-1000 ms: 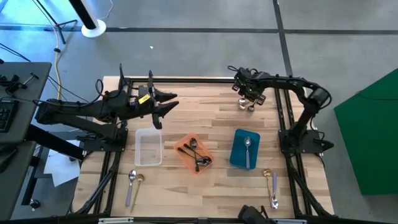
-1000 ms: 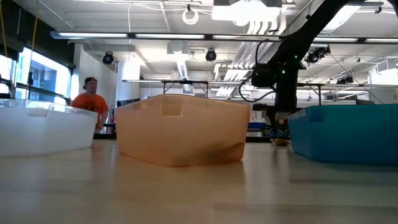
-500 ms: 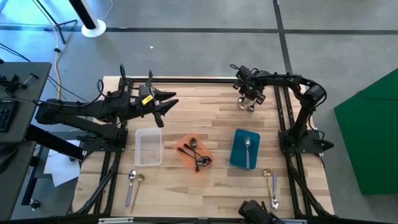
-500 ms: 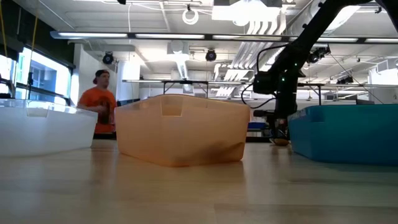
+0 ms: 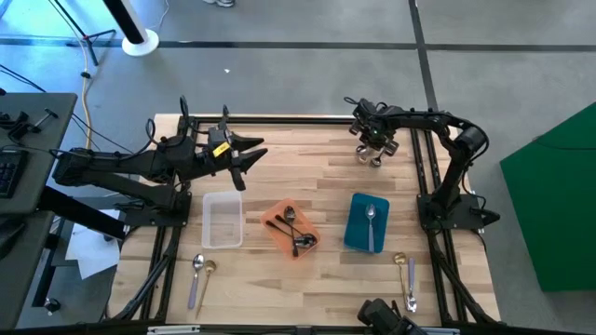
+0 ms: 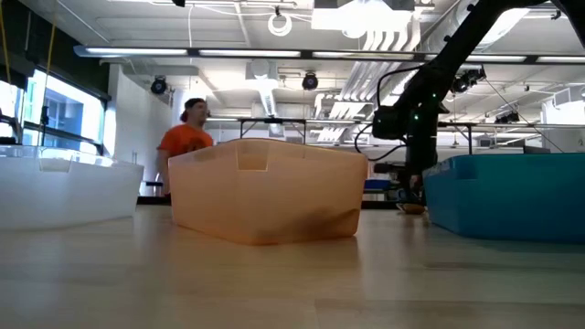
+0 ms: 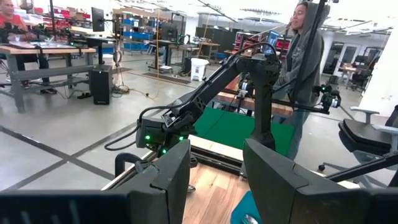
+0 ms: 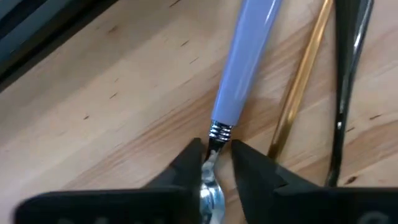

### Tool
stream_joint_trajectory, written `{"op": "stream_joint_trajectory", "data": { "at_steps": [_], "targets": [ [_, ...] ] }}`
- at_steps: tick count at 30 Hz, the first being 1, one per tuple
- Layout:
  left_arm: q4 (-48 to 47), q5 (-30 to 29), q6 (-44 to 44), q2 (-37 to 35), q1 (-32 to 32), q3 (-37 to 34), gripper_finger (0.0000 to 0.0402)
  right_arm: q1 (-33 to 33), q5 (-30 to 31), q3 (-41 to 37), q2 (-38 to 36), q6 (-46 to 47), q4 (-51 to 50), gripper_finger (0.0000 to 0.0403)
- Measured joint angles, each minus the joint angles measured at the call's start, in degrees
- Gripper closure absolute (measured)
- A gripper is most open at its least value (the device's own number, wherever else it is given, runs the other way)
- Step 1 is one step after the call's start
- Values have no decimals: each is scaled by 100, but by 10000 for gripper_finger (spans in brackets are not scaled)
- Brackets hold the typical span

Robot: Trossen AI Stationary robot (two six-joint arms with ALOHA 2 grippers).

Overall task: Sort silverware by color (type)
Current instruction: Put the top purple spoon into the blue bin

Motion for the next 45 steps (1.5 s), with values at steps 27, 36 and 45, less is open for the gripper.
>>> {"op": "stream_joint_trajectory", "data": {
  "at_steps": [27, 36, 45],
  "targets": [
    [2, -58, 1, 0, 24, -2, 264, 207, 296, -13, -17, -737, -5, 402],
    [2, -57, 2, -2, 39, -2, 264, 280, 239, -13, -54, -789, 29, 402],
    [2, -57, 2, -2, 39, -2, 264, 265, 318, -20, -429, -1109, 98, 400]
  ]
}}
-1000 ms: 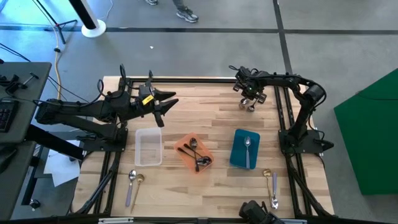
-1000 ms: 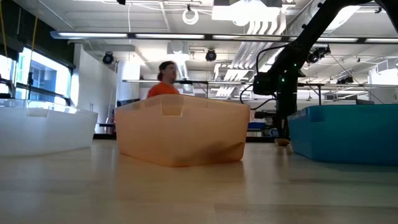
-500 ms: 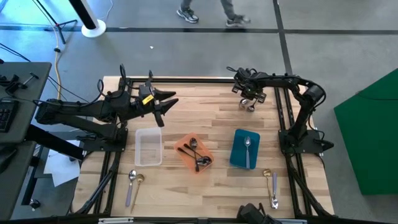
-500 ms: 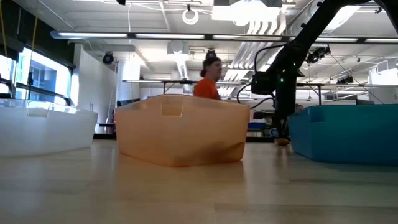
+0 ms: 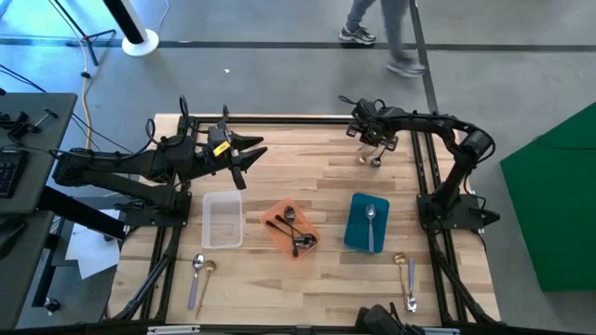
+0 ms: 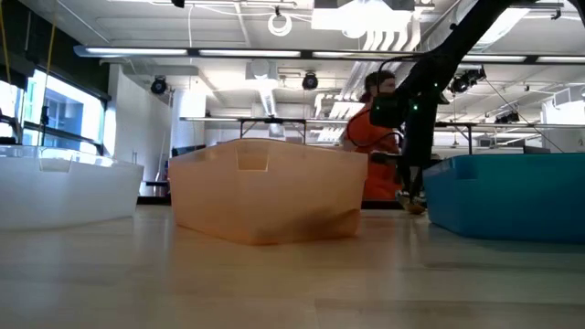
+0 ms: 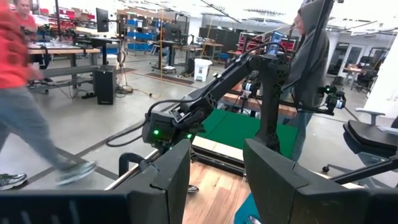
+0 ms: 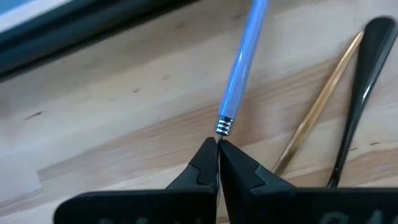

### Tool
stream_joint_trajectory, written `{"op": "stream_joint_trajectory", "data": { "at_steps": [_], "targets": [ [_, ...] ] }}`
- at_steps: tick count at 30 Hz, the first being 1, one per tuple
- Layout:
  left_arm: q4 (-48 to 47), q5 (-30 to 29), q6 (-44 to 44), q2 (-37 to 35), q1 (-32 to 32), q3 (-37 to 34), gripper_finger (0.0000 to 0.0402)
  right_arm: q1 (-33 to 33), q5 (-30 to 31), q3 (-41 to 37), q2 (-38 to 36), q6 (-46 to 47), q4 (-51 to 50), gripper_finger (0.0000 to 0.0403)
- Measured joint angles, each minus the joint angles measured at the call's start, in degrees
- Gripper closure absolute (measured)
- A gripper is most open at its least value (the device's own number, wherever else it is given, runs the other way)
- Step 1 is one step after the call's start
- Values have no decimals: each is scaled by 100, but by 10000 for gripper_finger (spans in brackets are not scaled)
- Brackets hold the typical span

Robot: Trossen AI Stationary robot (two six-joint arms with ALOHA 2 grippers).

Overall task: Sort silverware by color (type)
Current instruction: Put the top purple spoon into the blue bin

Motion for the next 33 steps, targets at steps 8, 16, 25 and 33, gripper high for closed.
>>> {"op": "stream_joint_trajectory", "data": {
  "at_steps": [8, 16, 25, 33],
  "targets": [
    [0, 2, 0, 1, 0, 0, 264, 20, -31, 0, -70, -130, -22, 401],
    [-6, 4, 0, 0, 0, 0, 264, 54, -124, 4, -70, -217, -47, 402],
    [-159, 4, 0, 0, 0, 0, 264, 303, -115, 11, -70, -218, -425, 402],
    [-265, 20, -2, -55, 0, 0, 264, 595, 106, 11, -534, -811, -618, 403]
  ]
}}
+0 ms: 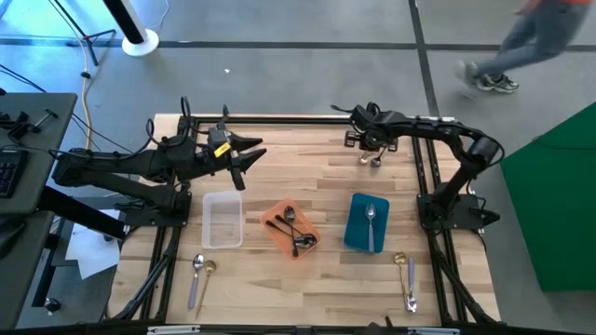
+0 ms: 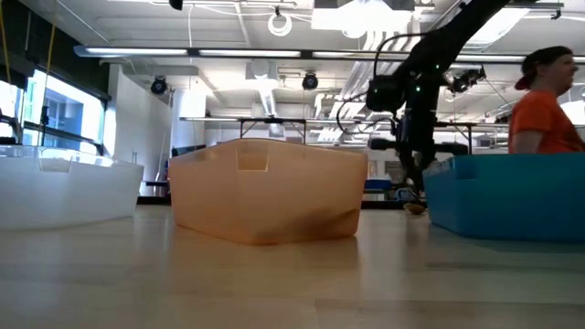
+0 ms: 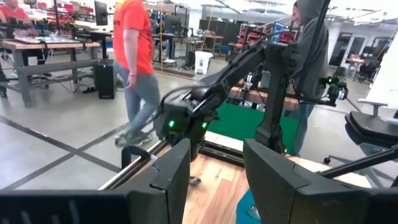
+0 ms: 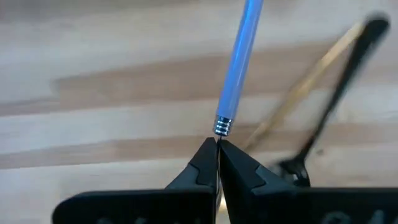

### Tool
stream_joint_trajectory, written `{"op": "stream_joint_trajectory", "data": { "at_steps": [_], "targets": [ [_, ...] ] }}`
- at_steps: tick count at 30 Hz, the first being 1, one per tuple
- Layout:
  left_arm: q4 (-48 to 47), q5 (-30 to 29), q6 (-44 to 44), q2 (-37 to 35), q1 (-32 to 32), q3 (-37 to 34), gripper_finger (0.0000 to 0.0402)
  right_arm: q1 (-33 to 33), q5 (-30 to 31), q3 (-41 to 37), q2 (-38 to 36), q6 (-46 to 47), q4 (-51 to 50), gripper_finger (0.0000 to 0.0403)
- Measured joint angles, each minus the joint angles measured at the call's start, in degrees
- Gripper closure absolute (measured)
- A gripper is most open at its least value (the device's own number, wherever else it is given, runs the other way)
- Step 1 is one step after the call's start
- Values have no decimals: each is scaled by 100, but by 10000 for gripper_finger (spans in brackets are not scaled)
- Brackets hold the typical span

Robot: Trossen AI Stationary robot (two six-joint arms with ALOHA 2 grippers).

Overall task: Sort silverware by color (type)
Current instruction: Put the top purple spoon into the blue bin

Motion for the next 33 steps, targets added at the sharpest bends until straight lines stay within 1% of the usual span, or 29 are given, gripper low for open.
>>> {"op": "stream_joint_trajectory", "data": {
  "at_steps": [7, 10, 14, 19, 22, 26, 29, 33],
  "targets": [
    [-19, 57, 0, -24, 0, 0, 264, 23, 42, 2, -732, -181, 143, 403],
    [-38, 61, 0, -26, 0, 0, 264, 130, 9, 2, -976, -328, 292, 403],
    [-45, 125, 2, -89, 0, 0, 264, 477, -203, 2, -1360, -667, 1044, 403],
    [-30, 646, 0, -410, 0, 0, 264, 1174, -499, 2, -1898, -1593, 2433, 403],
    [-27, 941, 1, -615, -2, 0, 264, 1751, -536, 2, -2203, -2263, 3222, 403],
    [-35, 1323, 0, -807, -2, 0, 264, 2518, -653, 2, -2550, -2716, 4012, 403],
    [-27, 1784, 0, -822, 0, 0, 264, 3061, -521, 2, -2721, -2790, 4436, 403],
    [12, 2355, -10, -703, -2, 4, 264, 3756, -166, 2, -2847, -3625, 4625, 403]
  ]
}}
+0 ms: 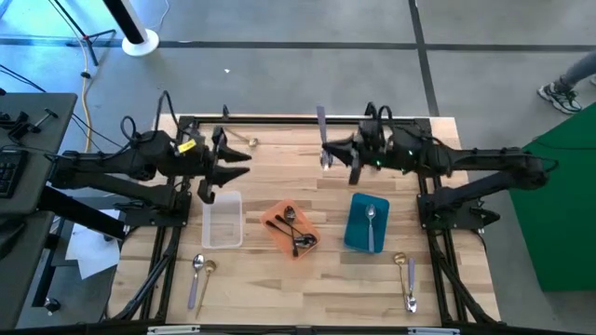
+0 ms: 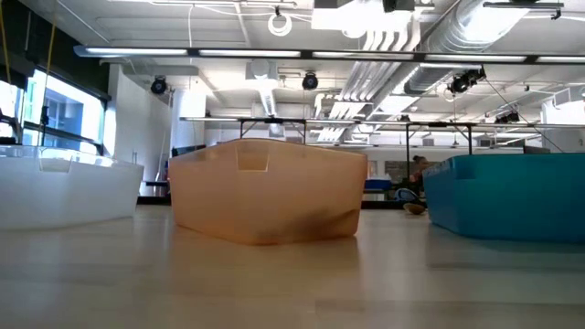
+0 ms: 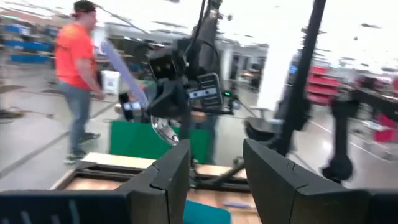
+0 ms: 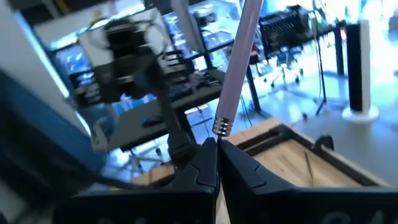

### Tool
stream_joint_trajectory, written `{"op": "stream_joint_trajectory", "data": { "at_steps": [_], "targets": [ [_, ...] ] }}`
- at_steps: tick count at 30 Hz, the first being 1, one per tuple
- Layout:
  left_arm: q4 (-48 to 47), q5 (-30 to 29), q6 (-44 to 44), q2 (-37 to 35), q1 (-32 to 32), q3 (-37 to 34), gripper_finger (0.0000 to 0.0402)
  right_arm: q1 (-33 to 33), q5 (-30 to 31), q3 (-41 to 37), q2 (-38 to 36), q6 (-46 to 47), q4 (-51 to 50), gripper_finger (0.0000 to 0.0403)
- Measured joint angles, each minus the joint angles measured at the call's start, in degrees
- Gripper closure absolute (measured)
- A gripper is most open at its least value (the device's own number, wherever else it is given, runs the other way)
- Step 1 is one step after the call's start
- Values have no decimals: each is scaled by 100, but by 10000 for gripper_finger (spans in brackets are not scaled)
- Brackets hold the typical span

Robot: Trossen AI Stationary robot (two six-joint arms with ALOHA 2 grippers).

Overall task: Sort silverware by color (type)
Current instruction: Put the top purple spoon into the blue bin

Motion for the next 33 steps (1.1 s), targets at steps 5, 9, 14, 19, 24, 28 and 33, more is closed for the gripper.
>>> {"op": "stream_joint_trajectory", "data": {
  "at_steps": [5, 9, 14, 19, 24, 28, 33],
  "targets": [
    [202, 93, -94, 257, -24, -2, 264, 610, 136, 0, -7, -833, 40, 403],
    [559, 46, -45, 489, -22, -2, 264, 859, 145, 0, -9, -1030, 67, 403],
    [983, -175, 58, 807, -20, -2, 264, 1060, 147, 0, -11, -1427, 89, 403],
    [1023, -186, -73, 959, -20, -3, 264, 915, -126, -64, -135, -1655, -199, 403],
    [1020, -209, -354, 966, -22, -4, 264, 610, -345, -687, -678, -1351, 193, 403],
    [1047, -339, -436, 968, -22, -4, 264, 605, -359, -1126, -906, -1325, 1268, 403],
    [1045, -513, -370, 968, -20, -4, 264, 613, -372, -1211, -759, -1657, 1517, 403]
  ]
}}
